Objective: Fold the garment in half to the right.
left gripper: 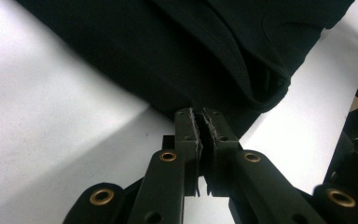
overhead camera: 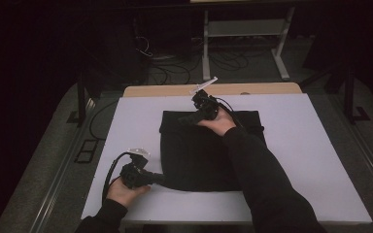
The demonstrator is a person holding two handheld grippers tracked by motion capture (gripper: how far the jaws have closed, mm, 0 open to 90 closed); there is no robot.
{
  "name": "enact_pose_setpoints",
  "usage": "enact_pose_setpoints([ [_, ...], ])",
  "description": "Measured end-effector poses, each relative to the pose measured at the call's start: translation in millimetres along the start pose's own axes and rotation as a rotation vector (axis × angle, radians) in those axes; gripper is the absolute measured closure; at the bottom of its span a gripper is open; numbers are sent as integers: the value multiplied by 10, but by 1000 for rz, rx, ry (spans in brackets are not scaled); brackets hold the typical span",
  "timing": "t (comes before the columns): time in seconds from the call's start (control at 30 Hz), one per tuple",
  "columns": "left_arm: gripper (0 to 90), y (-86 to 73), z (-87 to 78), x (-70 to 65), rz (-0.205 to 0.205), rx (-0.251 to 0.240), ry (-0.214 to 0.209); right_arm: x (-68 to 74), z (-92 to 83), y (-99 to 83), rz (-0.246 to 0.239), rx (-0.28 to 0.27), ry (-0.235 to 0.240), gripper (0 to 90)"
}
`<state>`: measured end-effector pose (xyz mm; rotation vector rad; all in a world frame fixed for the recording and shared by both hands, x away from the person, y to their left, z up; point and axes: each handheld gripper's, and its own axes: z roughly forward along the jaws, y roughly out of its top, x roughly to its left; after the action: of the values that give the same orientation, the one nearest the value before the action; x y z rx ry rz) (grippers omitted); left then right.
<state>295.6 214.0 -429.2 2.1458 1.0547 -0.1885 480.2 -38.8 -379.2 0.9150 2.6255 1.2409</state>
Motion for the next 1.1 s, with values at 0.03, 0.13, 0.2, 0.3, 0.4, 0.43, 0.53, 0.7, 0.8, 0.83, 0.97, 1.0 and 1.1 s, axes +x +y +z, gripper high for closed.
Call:
enact_pose_setpoints([
  [0.03, 841, 0, 1, -1, -4, 0, -2, -4, 12, 5, -2, 3, 1, 0],
  [0.13, 841, 0, -2, -4, -6, -3, -4, -11, 47, 24, -2, 12, -3, 0],
  [0.2, 841, 2, -5, -5, -6, -6, -6, -15, 69, 45, 1, 16, -5, 0],
  [0.3, 841, 2, -3, -6, -10, -8, -9, -21, 98, 80, 2, 18, -5, 0],
  [0.4, 841, 2, -3, -4, -10, -8, -10, -34, 136, 113, 1, 22, -4, 0],
  [0.43, 841, 2, -5, -4, -11, -9, -10, -39, 150, 123, 3, 22, -5, 0],
  [0.53, 840, 4, -12, -1, -11, -10, -11, -45, 189, 162, 6, 24, -6, 0],
  [0.7, 840, 5, -12, -2, -11, -11, -13, -34, 259, 234, 0, 31, -5, 0],
  [0.8, 841, 8, -11, -2, -8, -11, -15, -25, 313, 273, -2, 34, -3, 0],
  [0.83, 840, 8, -10, -3, -9, -11, -15, -17, 332, 287, 5, 33, -1, 0],
  [0.97, 840, 9, -8, 2, -10, -12, -19, -12, 410, 326, -2, 37, 8, 0],
  [1.0, 840, 9, -9, 3, -10, -12, -20, -11, 432, 332, 4, 33, 8, 0],
  [1.1, 841, 9, -8, 4, -12, -14, -22, -16, 492, 349, 6, 31, 12, 0],
])
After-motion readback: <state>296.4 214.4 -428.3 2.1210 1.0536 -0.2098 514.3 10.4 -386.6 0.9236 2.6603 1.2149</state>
